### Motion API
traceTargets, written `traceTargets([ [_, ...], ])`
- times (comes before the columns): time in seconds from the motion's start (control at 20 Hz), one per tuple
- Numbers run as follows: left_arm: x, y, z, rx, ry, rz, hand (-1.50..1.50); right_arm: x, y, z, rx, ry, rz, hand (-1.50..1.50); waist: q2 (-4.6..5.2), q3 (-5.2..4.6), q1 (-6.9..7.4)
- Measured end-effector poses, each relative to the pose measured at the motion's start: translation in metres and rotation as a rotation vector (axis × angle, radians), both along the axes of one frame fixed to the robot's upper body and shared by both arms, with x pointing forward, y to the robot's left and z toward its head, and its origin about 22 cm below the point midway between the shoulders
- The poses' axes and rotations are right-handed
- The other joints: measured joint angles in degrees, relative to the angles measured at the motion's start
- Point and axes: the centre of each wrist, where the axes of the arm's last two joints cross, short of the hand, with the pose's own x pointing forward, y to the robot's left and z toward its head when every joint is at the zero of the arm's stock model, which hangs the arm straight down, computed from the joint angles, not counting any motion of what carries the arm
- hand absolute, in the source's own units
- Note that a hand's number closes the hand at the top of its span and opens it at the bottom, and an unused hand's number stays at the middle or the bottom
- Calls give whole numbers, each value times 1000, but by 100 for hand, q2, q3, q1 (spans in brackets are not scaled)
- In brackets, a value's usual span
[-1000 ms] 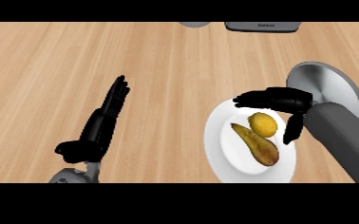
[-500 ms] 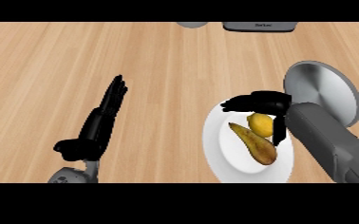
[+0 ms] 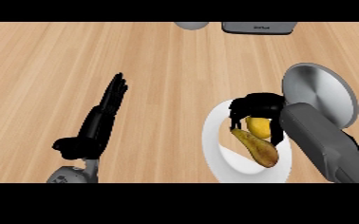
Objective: Pick the lemon from the plate and place it in the pan
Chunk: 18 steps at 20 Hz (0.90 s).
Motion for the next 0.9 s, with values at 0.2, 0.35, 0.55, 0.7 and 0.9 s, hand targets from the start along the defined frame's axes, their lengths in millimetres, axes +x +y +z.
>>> traceTargets([
  [0.2,-4,-2,-3,-2,2,0,0,1,1,-2,30,-22,-11,150,-13,-17,-1],
  [0.35,-3,-1,-6,-3,6,12,0,1,-6,0,73,-43,-36,150,6,-3,-40],
  [0.55,-4,1,-4,-4,5,11,0,8,-8,7,162,-78,-147,150,36,25,-55],
  [0.7,-6,7,-6,-1,19,39,0,6,-12,2,162,-126,-395,150,-18,30,-200],
  [0.9,-9,16,-10,8,38,78,0,5,-30,-1,94,-213,-795,150,-137,22,-468],
])
